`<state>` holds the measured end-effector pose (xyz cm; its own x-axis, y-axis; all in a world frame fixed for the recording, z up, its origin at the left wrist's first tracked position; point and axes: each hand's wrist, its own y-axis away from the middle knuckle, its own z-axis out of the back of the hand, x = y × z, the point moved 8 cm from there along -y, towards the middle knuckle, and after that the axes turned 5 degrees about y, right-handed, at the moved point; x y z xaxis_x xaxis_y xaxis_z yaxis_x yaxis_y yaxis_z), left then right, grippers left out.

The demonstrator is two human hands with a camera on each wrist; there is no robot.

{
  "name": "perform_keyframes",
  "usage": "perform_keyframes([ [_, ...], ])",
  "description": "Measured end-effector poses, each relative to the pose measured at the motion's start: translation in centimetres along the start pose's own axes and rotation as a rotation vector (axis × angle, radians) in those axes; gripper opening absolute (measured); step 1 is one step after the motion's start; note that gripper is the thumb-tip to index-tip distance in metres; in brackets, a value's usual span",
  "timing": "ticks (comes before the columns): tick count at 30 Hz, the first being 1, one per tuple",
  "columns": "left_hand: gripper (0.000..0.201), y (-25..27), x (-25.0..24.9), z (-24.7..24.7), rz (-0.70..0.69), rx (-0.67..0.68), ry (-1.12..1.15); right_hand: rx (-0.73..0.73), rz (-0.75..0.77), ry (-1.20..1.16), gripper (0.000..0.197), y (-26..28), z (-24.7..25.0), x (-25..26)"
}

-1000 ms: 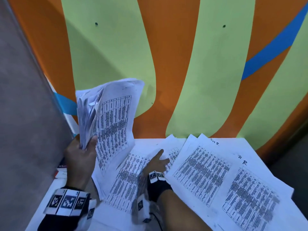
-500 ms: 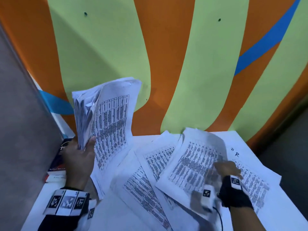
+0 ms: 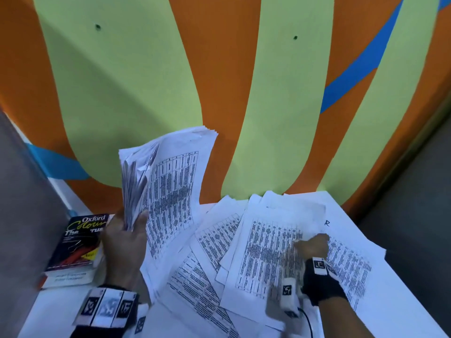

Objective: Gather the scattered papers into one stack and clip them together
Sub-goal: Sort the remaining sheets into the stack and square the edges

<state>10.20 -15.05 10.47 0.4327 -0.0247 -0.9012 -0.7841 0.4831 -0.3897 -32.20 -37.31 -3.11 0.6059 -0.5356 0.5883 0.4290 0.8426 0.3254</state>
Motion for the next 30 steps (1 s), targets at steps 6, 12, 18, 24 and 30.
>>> perform_keyframes([
  [6, 0.026, -0.7, 1.2, 1.0, 0.022, -0.020, 0.022, -0.113, 0.354, -0.011, 0.025, -0.6, 5.3, 3.0],
  [12, 0.027, -1.1, 2.1, 1.6, 0.045, -0.046, 0.034, -0.248, 0.769, 0.015, 0.033, 0.7, 10.4, 7.2],
  [18, 0.027, -1.3, 1.6, 1.5, 0.001, -0.077, 0.000, -0.042, 0.923, -0.062, 0.025, 2.4, 15.9, 12.8],
  [24, 0.030, -0.7, 0.8, 0.7, 0.057, -0.113, -0.005, 0.285, 0.779, 0.473, 0.028, -0.6, 7.1, 12.5],
  [30, 0.025, -0.1, 0.0, 0.5, -0.035, -0.105, -0.031, 0.321, 0.611, 0.692, 0.035, -1.0, -5.0, 5.4],
])
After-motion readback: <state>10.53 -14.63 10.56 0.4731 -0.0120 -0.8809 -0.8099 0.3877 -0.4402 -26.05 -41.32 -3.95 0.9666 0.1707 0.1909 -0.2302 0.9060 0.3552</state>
